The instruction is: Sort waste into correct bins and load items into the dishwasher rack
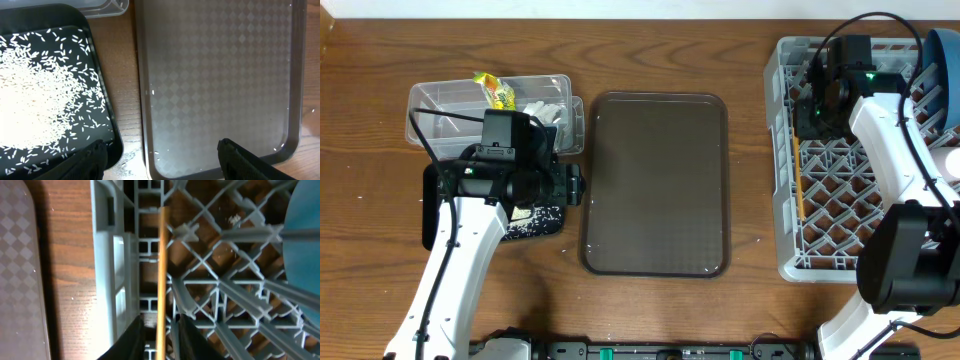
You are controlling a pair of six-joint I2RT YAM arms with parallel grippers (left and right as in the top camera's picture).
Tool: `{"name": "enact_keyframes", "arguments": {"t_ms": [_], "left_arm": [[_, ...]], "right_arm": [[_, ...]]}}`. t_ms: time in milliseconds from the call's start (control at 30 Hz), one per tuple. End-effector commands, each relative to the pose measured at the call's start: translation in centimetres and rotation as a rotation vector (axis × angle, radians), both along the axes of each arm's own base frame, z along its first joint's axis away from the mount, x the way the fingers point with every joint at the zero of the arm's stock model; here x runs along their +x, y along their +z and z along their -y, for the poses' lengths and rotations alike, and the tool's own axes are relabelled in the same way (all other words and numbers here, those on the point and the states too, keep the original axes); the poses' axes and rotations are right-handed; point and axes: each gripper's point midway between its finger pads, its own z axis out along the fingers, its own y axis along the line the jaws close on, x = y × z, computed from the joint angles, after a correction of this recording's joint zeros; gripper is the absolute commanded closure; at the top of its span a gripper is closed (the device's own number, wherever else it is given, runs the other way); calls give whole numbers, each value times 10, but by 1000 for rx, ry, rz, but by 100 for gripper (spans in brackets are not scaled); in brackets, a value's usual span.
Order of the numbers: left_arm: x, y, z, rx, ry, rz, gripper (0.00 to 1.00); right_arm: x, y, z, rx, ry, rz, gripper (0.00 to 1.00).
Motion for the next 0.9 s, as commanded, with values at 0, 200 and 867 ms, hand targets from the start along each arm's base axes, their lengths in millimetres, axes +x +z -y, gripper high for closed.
{"name": "enact_keyframes", "arguments": {"t_ms": [0,200,867], "left_arm": [[0,1,-1,-2,7,1,26],[1,2,-1,-2,7,5,19],[-31,1,-34,168,75,-53,7]], "right_arm": [[2,10,-2,8,11,21,76],[0,45,1,15,-21,98,61],[-41,61,7,167,-127,65,4]]}}
